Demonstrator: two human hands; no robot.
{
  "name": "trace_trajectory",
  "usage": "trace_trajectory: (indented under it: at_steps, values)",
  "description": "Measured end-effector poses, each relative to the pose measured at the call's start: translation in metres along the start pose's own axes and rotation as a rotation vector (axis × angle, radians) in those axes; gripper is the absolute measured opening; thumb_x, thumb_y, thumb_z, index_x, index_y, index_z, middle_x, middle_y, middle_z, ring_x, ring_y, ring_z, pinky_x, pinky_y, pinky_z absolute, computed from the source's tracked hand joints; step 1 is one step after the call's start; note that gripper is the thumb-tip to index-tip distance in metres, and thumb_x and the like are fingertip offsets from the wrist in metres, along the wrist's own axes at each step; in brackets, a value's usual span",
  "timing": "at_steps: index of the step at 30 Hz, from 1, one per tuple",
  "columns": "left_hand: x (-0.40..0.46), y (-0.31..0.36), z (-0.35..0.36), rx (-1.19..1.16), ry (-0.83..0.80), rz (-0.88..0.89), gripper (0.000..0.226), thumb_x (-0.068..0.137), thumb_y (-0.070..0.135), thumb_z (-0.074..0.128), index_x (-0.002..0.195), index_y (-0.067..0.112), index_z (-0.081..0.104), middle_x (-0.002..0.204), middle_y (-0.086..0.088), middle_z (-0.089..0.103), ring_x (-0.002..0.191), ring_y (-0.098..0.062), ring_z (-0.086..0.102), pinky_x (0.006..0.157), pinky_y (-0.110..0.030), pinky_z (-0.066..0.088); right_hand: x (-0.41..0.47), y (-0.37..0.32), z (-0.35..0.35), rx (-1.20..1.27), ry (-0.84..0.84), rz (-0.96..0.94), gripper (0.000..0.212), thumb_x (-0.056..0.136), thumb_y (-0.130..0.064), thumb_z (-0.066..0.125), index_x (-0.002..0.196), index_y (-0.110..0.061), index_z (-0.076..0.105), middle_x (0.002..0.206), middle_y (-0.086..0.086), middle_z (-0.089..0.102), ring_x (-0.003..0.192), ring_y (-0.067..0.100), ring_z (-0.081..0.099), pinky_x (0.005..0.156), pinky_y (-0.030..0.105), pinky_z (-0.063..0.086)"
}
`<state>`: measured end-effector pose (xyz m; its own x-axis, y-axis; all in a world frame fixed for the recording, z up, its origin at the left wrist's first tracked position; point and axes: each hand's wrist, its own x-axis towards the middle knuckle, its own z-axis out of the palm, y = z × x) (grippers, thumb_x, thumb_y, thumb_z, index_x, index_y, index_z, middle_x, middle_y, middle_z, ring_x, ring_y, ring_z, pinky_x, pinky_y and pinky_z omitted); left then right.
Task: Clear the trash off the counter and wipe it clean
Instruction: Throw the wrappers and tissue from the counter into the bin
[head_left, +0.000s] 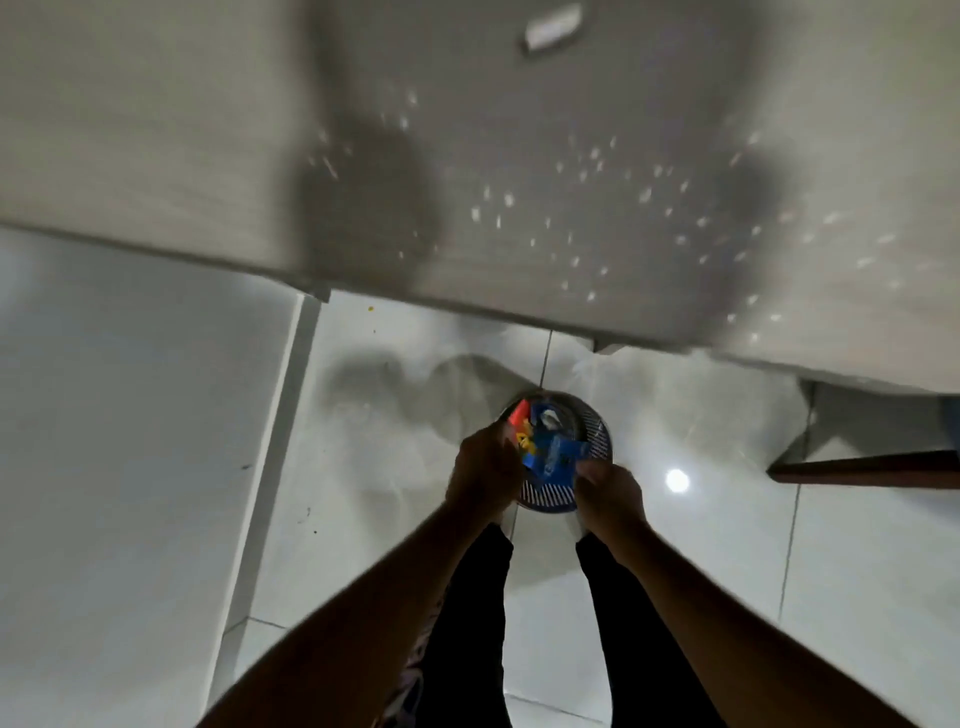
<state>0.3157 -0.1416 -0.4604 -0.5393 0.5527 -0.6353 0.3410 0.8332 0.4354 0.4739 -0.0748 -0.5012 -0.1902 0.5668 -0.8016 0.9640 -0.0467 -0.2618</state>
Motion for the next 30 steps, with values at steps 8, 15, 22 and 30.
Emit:
trace_trajectory:
  at_steps: [8,15,22,30]
  values:
    - [-0.140,0.085,-0.151,0.046,0.266,0.666,0.024,0.094,0.022,0.051,0.094,0.009,0.072,0.083,-0.007,0.075,0.072,-0.015,0.067,0.068,-0.022,0.054,-0.194,-0.080,-0.135,0.166,0.167,-0.438,0.026,0.089,-0.043,0.049,0.090,-0.030,0.071,0.081,-0.004,0.075,0.080,0.019,0.071,0.076,0.036,0.056]
    - [-0.135,0.163,-0.276,0.185,0.596,0.966,0.018,0.090,0.016,0.057,0.085,0.008,0.072,0.073,-0.006,0.070,0.064,-0.019,0.061,0.061,-0.028,0.050,-0.267,-0.182,-0.285,0.257,0.533,-0.865,0.010,0.090,-0.031,0.064,0.087,-0.027,0.073,0.073,-0.018,0.067,0.066,-0.001,0.065,0.060,0.009,0.052]
    - [-0.060,0.264,-0.347,0.318,0.565,0.758,0.021,0.095,0.014,0.050,0.097,0.002,0.067,0.095,-0.019,0.069,0.088,-0.039,0.065,0.077,-0.045,0.053,-0.152,-0.287,-0.400,-0.028,0.675,-0.589,0.028,0.085,-0.021,0.064,0.111,-0.011,0.064,0.117,0.017,0.064,0.104,0.040,0.062,0.082,0.041,0.053]
    - [0.026,0.315,-0.349,0.547,0.431,0.634,0.035,0.093,0.014,0.047,0.127,0.006,0.056,0.127,-0.016,0.058,0.115,-0.037,0.057,0.096,-0.044,0.052,-0.063,-0.291,-0.408,-0.527,0.621,-0.527,0.034,0.082,-0.040,0.064,0.113,-0.029,0.068,0.116,0.005,0.063,0.101,0.031,0.060,0.084,0.038,0.052]
